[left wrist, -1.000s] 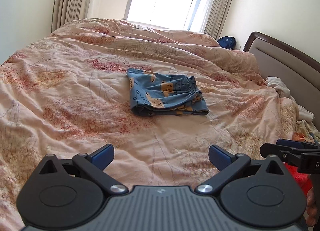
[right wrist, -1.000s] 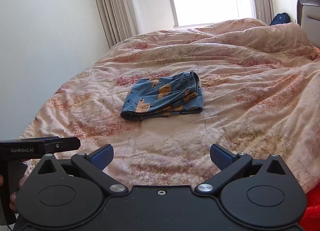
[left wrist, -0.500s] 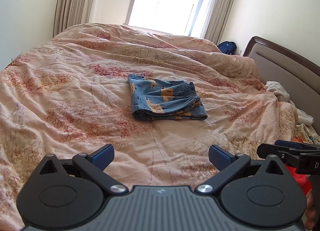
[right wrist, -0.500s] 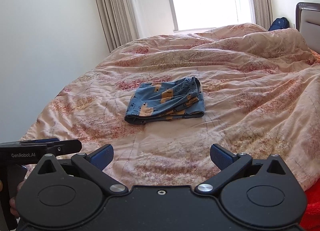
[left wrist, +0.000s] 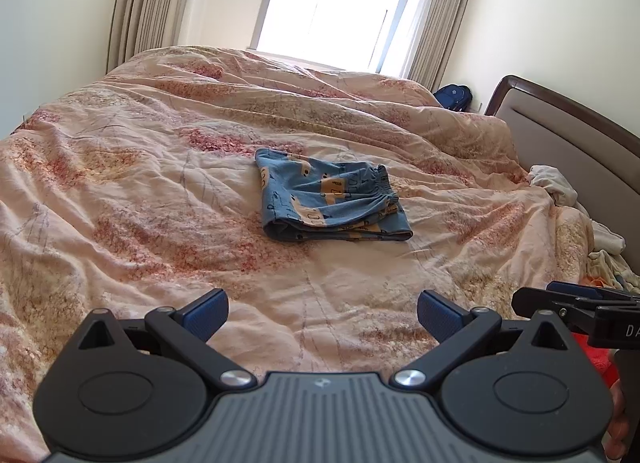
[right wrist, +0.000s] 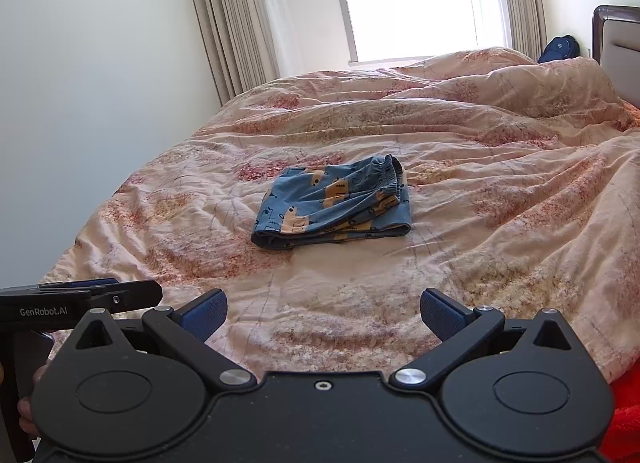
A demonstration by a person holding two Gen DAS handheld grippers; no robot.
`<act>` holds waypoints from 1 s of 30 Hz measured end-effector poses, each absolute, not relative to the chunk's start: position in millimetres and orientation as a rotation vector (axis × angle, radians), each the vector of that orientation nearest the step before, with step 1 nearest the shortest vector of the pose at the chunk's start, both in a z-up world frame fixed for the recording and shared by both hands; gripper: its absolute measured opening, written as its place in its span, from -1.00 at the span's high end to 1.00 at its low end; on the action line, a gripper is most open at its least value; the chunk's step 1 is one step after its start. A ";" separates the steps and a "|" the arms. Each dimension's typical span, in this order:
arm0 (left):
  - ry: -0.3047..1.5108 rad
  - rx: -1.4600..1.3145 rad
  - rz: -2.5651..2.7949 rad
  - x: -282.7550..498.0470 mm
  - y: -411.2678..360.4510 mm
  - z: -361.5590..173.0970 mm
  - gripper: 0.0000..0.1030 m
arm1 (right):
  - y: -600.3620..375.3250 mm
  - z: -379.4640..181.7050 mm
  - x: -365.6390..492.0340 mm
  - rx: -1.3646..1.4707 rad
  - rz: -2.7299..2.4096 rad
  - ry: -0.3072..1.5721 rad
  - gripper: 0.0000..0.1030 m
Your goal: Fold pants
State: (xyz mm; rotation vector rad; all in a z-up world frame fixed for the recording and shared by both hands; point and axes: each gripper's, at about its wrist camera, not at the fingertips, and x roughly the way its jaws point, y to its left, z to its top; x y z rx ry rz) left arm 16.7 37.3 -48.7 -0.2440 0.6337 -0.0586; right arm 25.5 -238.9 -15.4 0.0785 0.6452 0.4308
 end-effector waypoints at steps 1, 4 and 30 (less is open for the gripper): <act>0.633 -0.245 -0.059 16.1 37.5 -48.3 -0.99 | -239.0 -15.3 25.4 0.078 0.430 0.645 -0.99; 0.632 -0.243 -0.059 15.4 37.0 -47.8 -0.99 | -241.0 -15.0 24.7 0.081 0.429 0.642 -0.99; 0.625 -0.295 -0.056 15.1 39.4 -44.7 -0.99 | -243.2 -10.0 21.4 0.090 0.431 0.624 -0.99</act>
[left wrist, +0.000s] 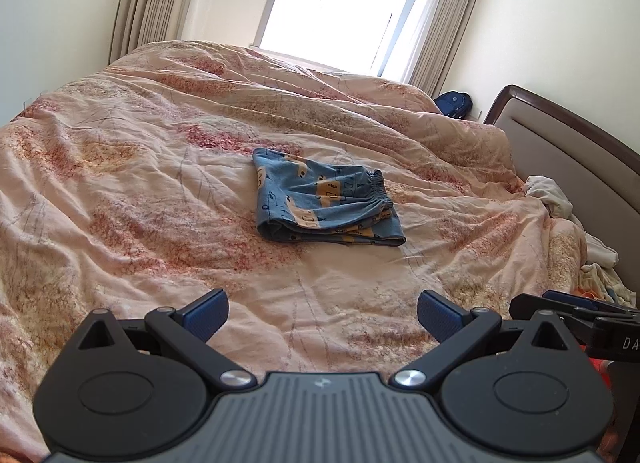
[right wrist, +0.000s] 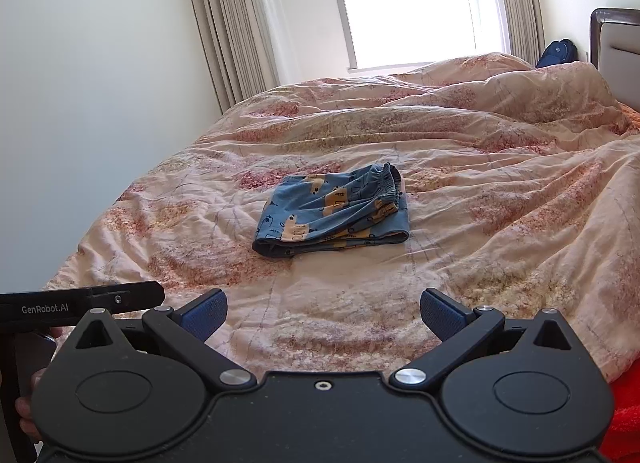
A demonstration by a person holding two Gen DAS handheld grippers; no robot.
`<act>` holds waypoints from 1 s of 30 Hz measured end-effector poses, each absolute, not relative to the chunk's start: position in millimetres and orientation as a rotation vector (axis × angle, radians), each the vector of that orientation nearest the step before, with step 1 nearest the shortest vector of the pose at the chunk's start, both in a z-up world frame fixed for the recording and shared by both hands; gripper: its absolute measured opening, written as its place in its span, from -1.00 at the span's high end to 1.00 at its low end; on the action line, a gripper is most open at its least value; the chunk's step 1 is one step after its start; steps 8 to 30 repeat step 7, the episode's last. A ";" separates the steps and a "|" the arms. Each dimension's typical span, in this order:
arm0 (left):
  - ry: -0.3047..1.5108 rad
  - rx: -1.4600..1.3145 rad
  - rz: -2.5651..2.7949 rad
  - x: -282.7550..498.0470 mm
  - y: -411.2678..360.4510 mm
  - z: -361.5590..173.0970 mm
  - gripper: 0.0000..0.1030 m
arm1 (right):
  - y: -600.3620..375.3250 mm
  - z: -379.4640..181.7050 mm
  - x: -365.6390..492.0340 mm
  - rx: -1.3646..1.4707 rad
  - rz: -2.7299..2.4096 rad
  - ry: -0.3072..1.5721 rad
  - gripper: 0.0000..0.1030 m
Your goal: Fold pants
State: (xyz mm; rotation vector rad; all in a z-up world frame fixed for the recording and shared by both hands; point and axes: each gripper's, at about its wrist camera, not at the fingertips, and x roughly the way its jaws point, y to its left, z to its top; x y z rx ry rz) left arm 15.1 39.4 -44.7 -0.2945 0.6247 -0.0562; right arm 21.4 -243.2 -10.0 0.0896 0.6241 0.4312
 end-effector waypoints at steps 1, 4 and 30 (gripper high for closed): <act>0.619 -0.292 -0.054 14.5 39.7 -44.3 -0.99 | -242.5 -10.0 21.3 0.090 0.431 0.624 -0.99; 0.596 -0.284 -0.045 12.0 38.8 -42.9 -0.99 | -242.3 -10.2 21.2 0.091 0.430 0.625 -0.99; 0.586 -0.272 -0.041 11.5 37.5 -41.5 -0.98 | -241.7 -11.2 21.6 0.092 0.433 0.629 -0.99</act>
